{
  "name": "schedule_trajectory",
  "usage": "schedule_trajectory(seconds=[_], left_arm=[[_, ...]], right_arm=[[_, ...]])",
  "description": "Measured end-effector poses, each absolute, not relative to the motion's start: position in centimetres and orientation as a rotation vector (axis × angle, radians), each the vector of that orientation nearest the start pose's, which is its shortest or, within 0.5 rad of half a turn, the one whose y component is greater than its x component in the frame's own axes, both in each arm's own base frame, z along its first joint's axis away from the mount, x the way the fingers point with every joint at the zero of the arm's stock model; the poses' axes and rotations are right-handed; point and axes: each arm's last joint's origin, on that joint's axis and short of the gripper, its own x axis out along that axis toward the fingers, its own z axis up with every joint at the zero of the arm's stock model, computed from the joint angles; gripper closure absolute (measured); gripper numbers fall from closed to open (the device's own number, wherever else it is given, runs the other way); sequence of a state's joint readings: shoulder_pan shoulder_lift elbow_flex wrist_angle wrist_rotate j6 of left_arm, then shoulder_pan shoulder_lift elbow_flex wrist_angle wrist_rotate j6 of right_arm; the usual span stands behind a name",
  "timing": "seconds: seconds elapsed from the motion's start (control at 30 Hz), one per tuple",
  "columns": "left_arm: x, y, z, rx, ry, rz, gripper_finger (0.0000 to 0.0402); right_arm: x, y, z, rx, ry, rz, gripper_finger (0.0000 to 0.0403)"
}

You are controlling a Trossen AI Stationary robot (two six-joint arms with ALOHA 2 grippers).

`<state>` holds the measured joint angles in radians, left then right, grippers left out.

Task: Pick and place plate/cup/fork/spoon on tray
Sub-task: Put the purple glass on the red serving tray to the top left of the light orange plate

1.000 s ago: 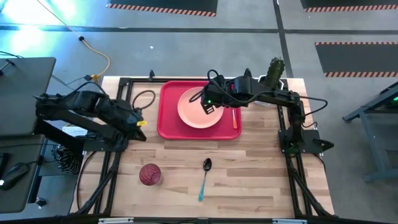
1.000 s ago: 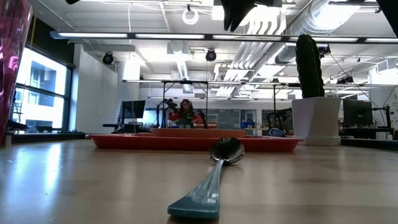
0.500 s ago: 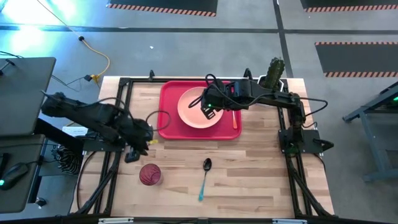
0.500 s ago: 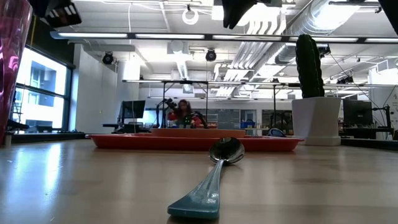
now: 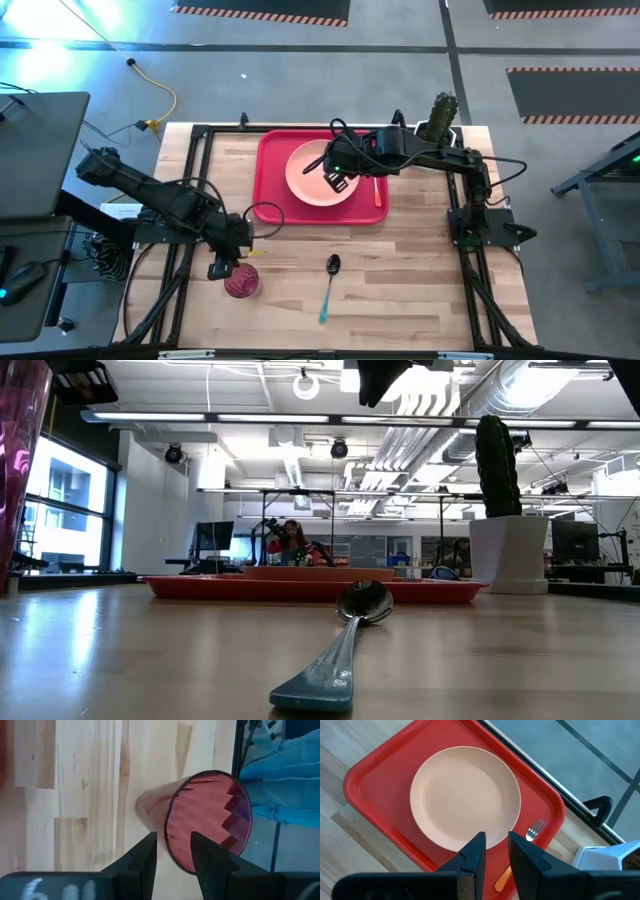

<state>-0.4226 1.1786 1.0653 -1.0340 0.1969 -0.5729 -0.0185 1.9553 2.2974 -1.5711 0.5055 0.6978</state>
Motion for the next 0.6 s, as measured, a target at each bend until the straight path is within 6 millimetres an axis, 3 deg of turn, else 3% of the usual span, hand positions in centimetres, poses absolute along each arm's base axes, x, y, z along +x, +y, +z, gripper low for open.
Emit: schedule_trajectory(seconds=[0.6], left_arm=[[20.3, -10.9, 26.5, -0.354, 1.36, 0.037, 0.0296]], right_arm=[[36.1, -2.0, 39.9, 0.271, 1.006, -0.796, 0.0329]])
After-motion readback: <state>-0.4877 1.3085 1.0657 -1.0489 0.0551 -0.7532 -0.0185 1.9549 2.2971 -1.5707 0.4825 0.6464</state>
